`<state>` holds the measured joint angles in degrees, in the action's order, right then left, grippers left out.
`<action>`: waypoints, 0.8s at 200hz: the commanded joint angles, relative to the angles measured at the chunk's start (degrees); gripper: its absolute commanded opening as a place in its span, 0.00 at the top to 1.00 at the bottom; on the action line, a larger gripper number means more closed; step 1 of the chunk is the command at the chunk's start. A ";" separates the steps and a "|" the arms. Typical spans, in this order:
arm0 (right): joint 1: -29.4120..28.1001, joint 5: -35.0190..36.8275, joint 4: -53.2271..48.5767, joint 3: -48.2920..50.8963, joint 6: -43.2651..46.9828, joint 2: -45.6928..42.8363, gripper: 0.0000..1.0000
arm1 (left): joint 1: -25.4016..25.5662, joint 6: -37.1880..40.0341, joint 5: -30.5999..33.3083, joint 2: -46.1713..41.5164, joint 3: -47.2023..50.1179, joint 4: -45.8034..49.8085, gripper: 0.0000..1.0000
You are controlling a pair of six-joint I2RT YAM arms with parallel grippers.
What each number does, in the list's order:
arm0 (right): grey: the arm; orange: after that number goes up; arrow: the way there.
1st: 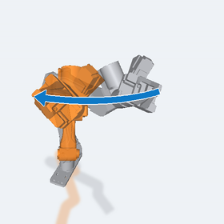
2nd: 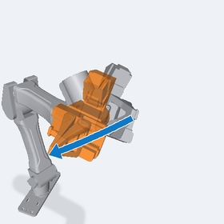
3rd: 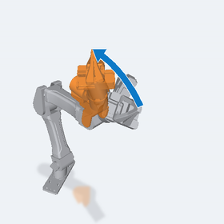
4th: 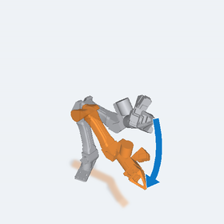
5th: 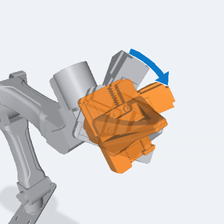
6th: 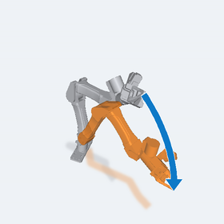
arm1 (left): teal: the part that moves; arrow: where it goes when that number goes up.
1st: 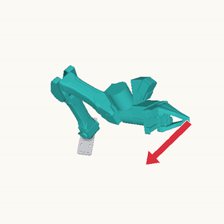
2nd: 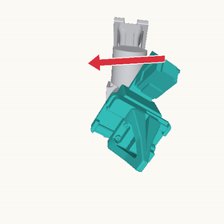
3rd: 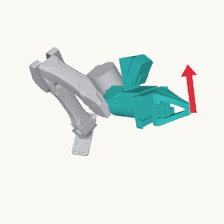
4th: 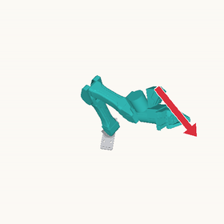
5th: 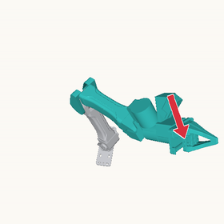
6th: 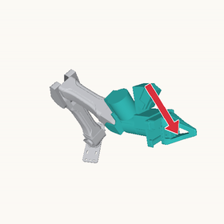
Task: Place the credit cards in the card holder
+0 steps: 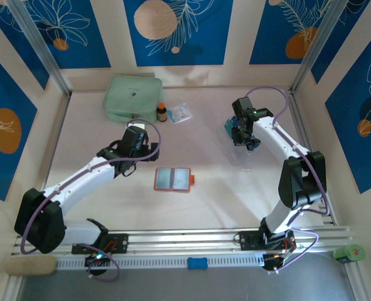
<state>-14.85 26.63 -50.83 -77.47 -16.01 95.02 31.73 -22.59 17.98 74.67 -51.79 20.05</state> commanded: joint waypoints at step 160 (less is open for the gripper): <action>-2.27 7.12 -1.91 -4.44 4.06 7.72 0.81 | -0.61 -0.61 -0.72 -0.05 0.37 -1.33 0.00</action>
<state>-16.93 32.75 -51.94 -80.27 -12.62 102.24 31.70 -22.59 17.96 74.70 -51.79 19.29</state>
